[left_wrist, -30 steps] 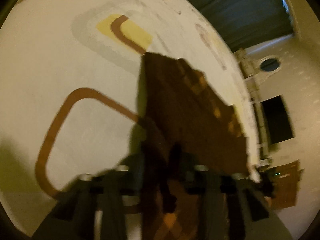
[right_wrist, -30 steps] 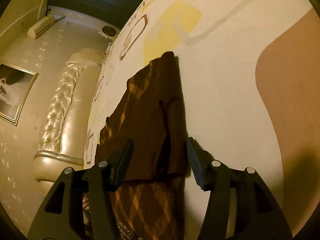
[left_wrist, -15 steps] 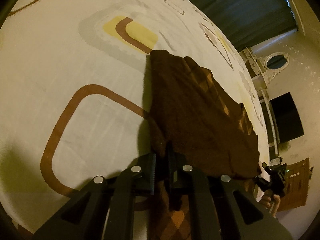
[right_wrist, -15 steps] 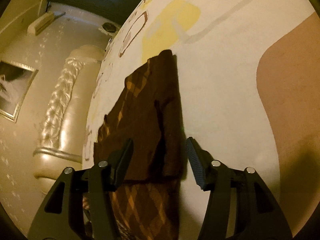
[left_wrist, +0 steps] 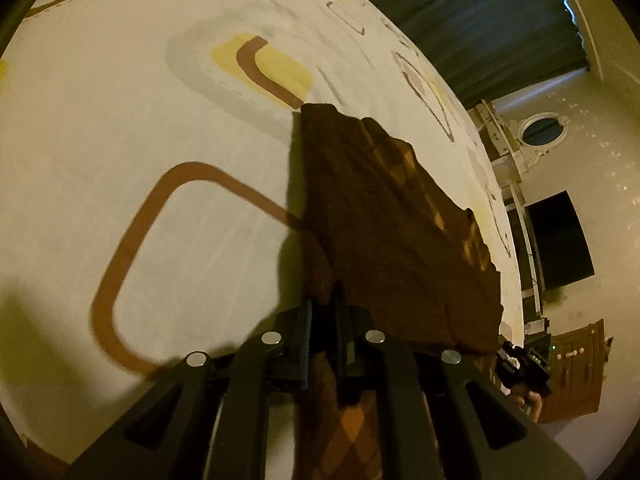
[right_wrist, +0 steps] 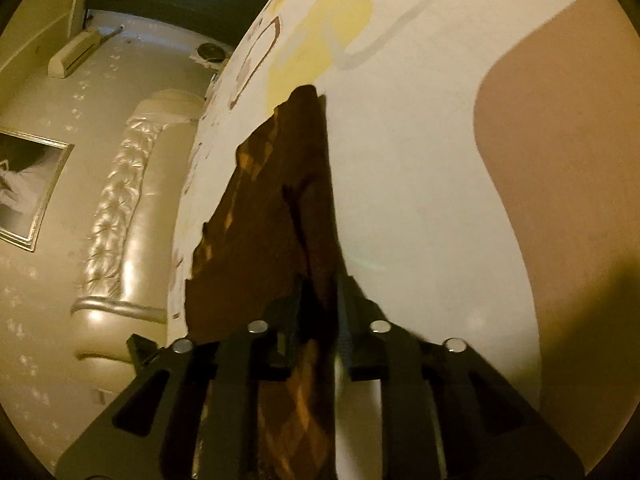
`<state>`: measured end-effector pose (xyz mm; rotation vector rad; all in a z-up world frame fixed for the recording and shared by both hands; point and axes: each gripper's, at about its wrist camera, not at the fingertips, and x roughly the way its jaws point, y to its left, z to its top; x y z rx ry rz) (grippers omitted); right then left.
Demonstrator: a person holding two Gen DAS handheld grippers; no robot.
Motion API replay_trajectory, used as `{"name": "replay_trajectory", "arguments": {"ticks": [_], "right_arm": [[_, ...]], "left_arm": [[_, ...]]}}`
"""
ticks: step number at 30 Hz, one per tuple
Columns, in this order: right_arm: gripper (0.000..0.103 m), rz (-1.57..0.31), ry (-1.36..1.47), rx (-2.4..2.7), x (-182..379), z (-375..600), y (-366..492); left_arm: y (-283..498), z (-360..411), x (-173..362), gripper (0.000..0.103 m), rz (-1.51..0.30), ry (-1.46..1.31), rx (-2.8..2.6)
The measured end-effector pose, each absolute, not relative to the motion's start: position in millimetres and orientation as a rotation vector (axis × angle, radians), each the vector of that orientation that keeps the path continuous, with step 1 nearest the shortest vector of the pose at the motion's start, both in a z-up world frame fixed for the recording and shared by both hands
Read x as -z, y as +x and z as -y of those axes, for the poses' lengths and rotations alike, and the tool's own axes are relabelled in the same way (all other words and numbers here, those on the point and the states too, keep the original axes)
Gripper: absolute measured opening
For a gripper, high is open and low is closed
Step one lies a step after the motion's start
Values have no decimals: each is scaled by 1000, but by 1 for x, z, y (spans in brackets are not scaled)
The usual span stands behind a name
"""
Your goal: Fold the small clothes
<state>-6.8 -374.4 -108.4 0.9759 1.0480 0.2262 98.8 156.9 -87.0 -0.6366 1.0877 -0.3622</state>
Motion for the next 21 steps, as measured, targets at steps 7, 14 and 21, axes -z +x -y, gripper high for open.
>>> {"name": "replay_trajectory", "arguments": {"ticks": [7, 14, 21], "right_arm": [[41, -1121, 914, -363, 97, 367, -34], [49, -1186, 852, -561, 92, 344, -69], [49, -1234, 842, -676, 99, 335, -97]], "left_arm": [[52, -153, 83, 19, -1153, -549, 459], [13, -147, 89, 29, -1190, -549, 551], [0, -131, 103, 30, -1259, -484, 576]]}}
